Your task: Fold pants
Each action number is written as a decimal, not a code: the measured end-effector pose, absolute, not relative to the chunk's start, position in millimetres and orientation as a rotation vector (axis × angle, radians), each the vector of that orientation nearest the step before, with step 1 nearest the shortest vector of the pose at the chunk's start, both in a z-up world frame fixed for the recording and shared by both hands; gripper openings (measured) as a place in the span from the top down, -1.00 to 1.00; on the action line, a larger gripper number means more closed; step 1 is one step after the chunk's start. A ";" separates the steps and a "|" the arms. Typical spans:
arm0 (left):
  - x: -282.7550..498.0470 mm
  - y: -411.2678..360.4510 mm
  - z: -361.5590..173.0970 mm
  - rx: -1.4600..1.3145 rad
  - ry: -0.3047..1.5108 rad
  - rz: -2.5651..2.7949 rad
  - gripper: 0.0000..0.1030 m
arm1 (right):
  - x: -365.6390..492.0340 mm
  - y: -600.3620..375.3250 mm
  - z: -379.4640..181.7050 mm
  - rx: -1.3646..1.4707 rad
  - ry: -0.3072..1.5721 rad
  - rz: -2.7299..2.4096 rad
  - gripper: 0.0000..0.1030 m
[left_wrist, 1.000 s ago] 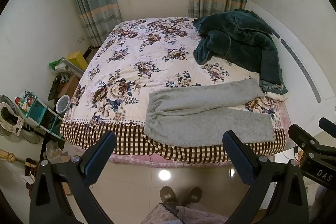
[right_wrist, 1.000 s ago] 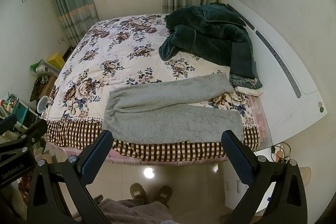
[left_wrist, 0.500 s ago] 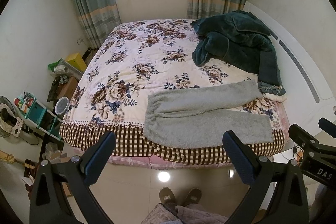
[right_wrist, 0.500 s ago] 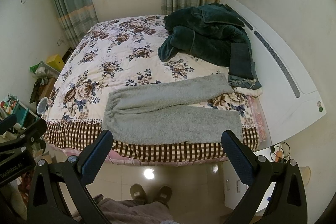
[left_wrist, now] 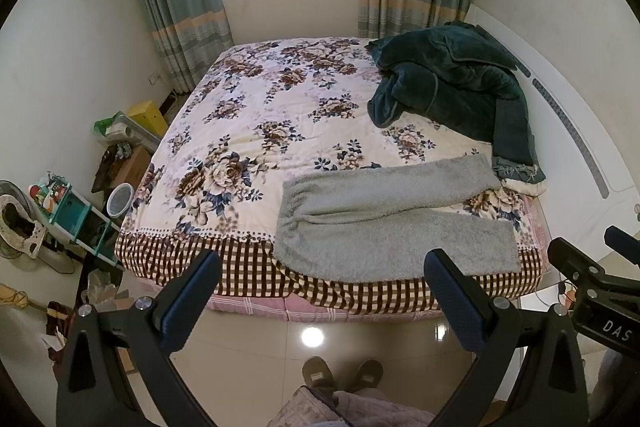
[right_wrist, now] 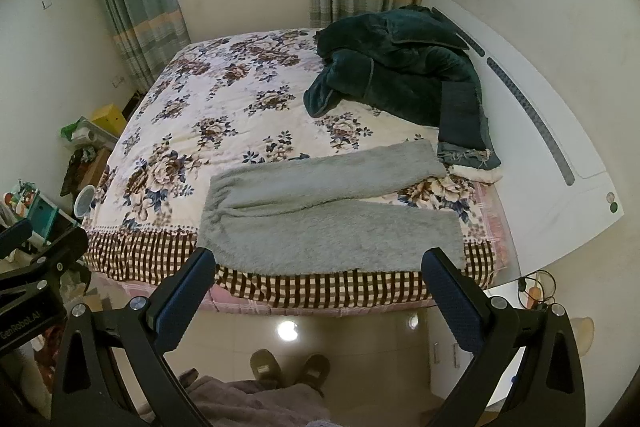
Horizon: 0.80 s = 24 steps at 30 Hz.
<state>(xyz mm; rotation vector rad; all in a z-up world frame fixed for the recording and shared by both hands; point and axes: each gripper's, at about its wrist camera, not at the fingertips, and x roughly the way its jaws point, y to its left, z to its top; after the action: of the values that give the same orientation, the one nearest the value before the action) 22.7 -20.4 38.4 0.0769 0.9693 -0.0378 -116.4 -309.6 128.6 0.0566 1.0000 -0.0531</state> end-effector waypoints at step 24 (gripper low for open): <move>142.7 -31.0 -57.8 0.043 1.016 0.199 -1.00 | 13.8 -393.6 -3.0 0.138 1.036 -0.200 -1.00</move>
<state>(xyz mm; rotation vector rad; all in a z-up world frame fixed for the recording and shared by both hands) 142.7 -31.0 -57.8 0.0434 1.0159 0.1989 13.8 -393.6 -3.0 0.1380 1.0364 -0.1995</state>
